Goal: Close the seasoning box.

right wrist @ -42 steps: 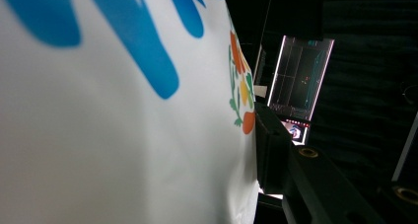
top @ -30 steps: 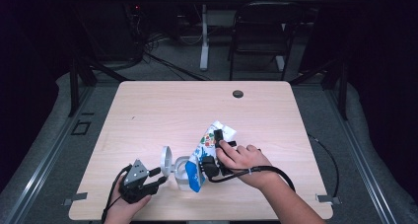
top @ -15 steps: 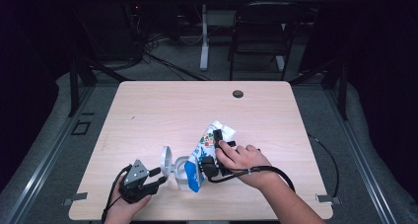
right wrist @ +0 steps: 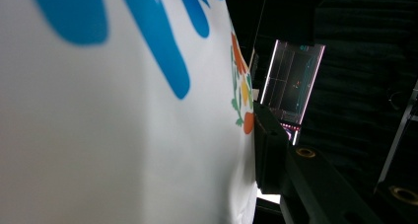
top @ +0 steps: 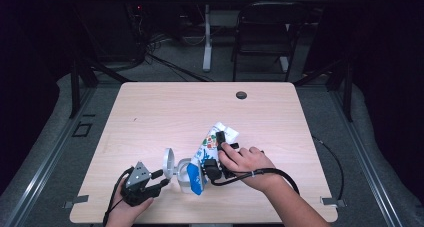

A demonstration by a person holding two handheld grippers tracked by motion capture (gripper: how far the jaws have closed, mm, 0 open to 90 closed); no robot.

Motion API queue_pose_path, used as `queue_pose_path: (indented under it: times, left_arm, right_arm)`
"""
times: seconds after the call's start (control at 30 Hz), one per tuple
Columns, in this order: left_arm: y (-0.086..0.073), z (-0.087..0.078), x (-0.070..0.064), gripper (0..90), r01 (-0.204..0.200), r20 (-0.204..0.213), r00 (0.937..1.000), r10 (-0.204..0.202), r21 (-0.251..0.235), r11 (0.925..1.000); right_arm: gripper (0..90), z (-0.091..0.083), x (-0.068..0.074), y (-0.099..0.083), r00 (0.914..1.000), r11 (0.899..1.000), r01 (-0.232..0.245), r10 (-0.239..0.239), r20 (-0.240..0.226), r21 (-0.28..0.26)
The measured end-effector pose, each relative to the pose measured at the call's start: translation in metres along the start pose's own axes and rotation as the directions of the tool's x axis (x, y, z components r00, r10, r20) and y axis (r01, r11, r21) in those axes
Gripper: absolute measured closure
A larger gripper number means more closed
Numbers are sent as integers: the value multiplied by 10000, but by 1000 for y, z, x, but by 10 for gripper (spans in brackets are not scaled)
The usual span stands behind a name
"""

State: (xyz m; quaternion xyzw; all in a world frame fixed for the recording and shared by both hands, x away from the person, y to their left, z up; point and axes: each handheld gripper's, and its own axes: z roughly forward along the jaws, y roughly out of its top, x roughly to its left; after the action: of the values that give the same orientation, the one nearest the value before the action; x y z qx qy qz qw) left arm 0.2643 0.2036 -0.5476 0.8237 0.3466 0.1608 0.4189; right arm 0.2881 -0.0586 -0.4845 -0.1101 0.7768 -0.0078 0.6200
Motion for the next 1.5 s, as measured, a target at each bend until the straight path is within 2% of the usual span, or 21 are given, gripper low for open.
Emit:
queue_pose_path:
  times: [0.53,1.5]
  left_arm:
    - [0,0,0,619,11,-1,10000,-11,-9,10000]
    - [0,0,0,620,15,-3,10000,-15,-4,10000]
  right_arm:
    - [734,-1,0,2,9990,9990,437,-437,108,19]
    - [738,-2,1,3,9971,9975,682,-676,346,-166]
